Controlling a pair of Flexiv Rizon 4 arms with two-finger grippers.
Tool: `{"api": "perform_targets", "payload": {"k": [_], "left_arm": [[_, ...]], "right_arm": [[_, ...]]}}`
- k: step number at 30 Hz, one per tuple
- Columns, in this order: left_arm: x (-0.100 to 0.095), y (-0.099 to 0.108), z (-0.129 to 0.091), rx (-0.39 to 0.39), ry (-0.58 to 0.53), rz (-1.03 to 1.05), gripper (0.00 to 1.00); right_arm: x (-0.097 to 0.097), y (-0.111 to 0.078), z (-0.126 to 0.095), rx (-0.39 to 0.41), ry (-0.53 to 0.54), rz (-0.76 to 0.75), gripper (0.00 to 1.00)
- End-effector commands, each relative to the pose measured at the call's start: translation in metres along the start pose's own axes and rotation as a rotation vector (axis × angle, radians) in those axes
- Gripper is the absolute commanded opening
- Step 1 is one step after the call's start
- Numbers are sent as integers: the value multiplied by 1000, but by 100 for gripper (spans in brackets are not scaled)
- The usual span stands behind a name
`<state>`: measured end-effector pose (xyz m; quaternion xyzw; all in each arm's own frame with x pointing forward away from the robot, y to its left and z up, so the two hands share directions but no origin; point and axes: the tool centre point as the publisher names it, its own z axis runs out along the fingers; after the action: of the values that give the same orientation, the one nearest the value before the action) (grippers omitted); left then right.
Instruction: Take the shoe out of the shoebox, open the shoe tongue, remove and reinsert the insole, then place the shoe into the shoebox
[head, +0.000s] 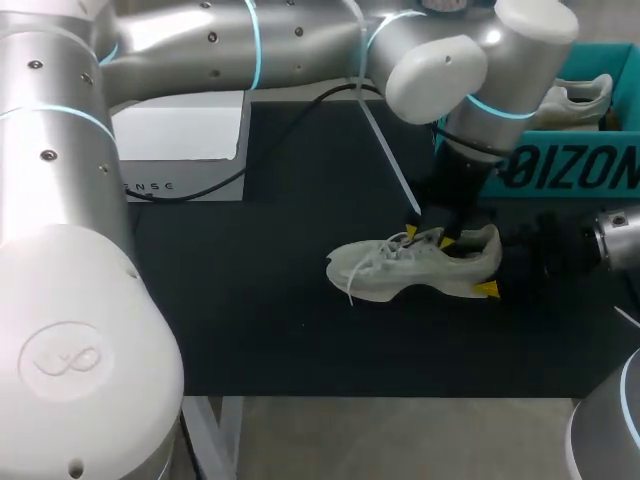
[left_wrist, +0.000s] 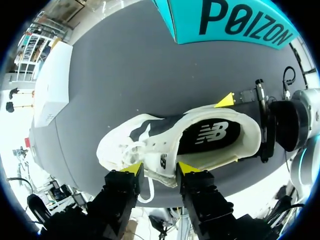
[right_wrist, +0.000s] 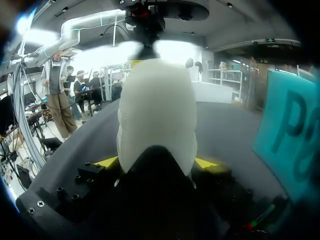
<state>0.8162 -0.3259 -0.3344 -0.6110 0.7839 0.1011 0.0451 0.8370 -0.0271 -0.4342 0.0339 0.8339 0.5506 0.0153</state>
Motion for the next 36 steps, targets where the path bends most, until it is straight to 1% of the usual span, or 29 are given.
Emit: {"api": "perform_targets", "payload": {"k": [1,8,14,18,23,27,28,29,30,31,36], "left_arm": [[-3,0,-1,3,-3,0,0],[-10,4,-10,23,-4,-8,0],[-26,12,-16,46,6,-41,0],[-42,22,-21,55,25,-81,0],[-61,31,-17,51,48,-140,0],[-64,32,-13,30,75,-156,0],[-63,31,-12,29,75,-156,33],[-61,30,-12,28,77,-155,73],[-59,28,-13,26,79,-152,97],[-56,27,-13,25,83,-148,100],[-46,19,-12,14,106,-130,100]], "right_arm": [[-1,-4,4,2,-1,2,0],[-1,-4,4,2,-1,2,0],[-1,-4,4,2,-1,2,0],[-1,-4,4,2,-1,2,0],[-1,-4,4,2,-1,2,0],[-1,-4,4,2,-1,2,0],[-1,-4,4,2,-1,2,0],[-1,-4,4,2,-1,2,0],[-1,-4,4,2,-1,2,0],[-1,-4,4,2,-1,2,0],[-1,-4,4,2,-1,2,0]]}}
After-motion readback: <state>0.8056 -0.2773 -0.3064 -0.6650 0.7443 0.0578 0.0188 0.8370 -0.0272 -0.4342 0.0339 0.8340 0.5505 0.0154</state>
